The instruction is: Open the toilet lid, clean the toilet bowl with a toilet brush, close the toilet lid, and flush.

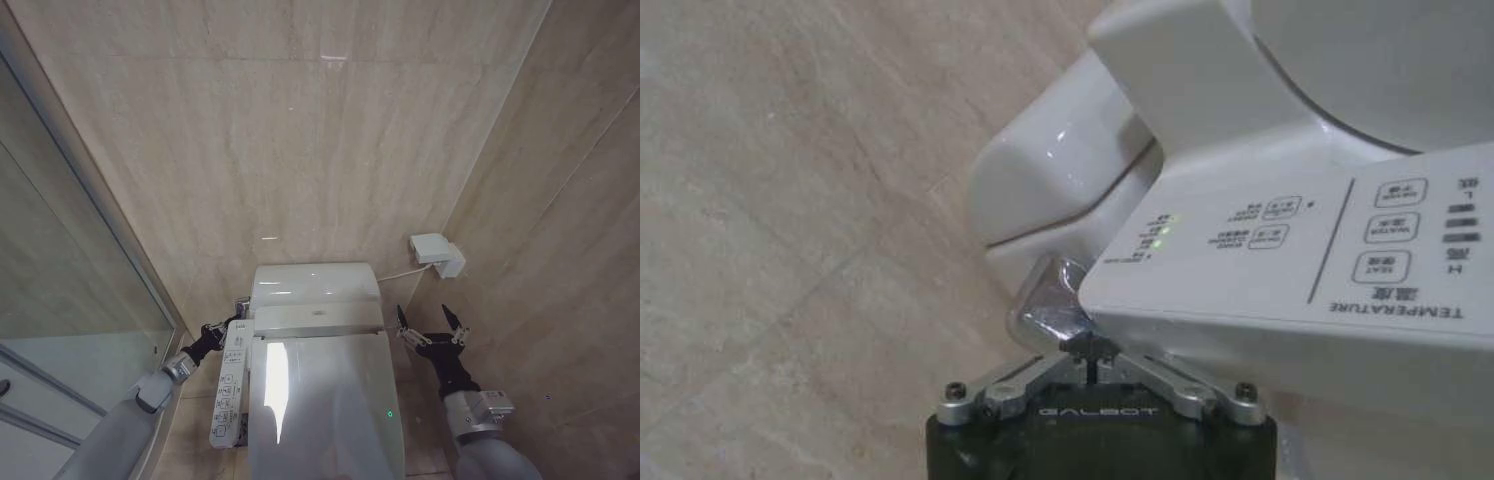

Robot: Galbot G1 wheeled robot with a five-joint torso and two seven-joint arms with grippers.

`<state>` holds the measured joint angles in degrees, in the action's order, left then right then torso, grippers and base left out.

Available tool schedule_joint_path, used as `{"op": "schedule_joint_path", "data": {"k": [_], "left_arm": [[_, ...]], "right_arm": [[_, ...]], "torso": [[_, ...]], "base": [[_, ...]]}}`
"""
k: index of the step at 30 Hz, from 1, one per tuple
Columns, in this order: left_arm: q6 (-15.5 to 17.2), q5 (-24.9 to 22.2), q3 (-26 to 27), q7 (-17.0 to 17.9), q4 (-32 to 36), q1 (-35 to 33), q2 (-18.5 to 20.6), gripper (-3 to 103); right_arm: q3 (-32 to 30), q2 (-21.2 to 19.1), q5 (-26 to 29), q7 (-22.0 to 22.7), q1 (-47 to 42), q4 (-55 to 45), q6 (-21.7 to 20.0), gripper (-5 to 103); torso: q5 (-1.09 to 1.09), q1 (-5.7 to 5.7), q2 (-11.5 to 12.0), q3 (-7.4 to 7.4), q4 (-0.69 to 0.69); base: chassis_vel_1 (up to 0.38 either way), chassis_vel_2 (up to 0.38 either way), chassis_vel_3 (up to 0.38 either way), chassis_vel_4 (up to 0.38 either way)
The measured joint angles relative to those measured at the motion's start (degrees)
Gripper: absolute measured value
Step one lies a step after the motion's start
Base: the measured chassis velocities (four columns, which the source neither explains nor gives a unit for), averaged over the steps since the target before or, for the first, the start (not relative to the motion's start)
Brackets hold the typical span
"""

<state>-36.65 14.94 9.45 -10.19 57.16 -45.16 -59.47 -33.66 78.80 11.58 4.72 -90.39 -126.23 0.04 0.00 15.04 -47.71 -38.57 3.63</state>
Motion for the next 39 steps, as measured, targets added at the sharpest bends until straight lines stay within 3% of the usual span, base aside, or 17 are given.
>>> {"op": "schedule_joint_path", "data": {"k": [6,18,39], "left_arm": [[0.0,0.0,0.0,-0.1,0.0,0.2,0.2,0],[0.2,-0.1,0.1,-0.5,-0.6,0.6,-0.4,0],[0.2,0.0,0.2,-1.0,-0.9,0.7,-0.7,0]], "right_arm": [[0.0,0.0,0.0,0.0,0.0,0.0,0.0,100],[0.0,0.0,0.0,0.0,0.0,0.0,0.0,100],[0.0,0.0,0.0,0.0,0.0,0.0,0.0,100]], "torso": [[-0.01,0.0,0.0,0.0,0.05],[0.02,0.0,0.0,0.0,-0.01],[0.01,-0.01,0.0,0.01,0.02]], "base": [[0.0,0.0,0.0,0.0],[0.0,0.0,0.0,0.0],[0.0,0.0,0.0,0.0]]}}
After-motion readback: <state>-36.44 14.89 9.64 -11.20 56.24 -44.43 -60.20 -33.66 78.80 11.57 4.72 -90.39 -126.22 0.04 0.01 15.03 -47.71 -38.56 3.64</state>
